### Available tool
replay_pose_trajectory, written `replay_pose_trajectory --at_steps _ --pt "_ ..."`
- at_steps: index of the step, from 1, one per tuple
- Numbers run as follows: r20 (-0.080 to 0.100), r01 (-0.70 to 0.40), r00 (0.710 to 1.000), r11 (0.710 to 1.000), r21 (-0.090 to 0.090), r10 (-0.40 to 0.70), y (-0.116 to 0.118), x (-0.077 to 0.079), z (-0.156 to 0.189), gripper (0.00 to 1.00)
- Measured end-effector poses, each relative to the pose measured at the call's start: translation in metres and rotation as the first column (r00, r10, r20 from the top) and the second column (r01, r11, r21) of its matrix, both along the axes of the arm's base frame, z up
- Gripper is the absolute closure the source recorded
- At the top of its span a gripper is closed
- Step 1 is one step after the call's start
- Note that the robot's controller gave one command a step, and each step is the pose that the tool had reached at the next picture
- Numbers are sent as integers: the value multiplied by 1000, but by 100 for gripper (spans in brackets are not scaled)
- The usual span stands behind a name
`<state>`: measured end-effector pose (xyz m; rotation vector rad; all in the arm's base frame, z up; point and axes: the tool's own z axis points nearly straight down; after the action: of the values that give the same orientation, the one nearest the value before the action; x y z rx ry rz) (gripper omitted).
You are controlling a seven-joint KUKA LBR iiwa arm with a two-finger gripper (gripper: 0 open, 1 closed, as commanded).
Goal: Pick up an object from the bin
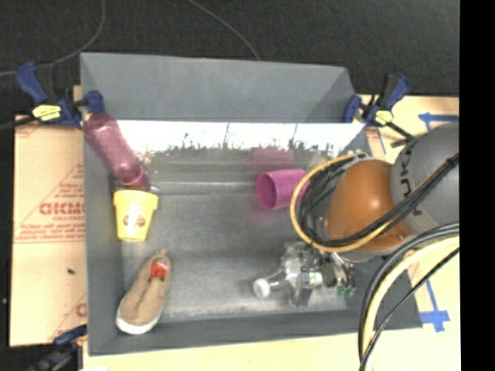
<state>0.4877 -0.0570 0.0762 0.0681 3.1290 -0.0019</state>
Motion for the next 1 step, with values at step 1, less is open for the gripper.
replay_pose_trajectory --at_steps 1 --pt "7 -29 1000 1000 -1 29 12 -11 36 100"
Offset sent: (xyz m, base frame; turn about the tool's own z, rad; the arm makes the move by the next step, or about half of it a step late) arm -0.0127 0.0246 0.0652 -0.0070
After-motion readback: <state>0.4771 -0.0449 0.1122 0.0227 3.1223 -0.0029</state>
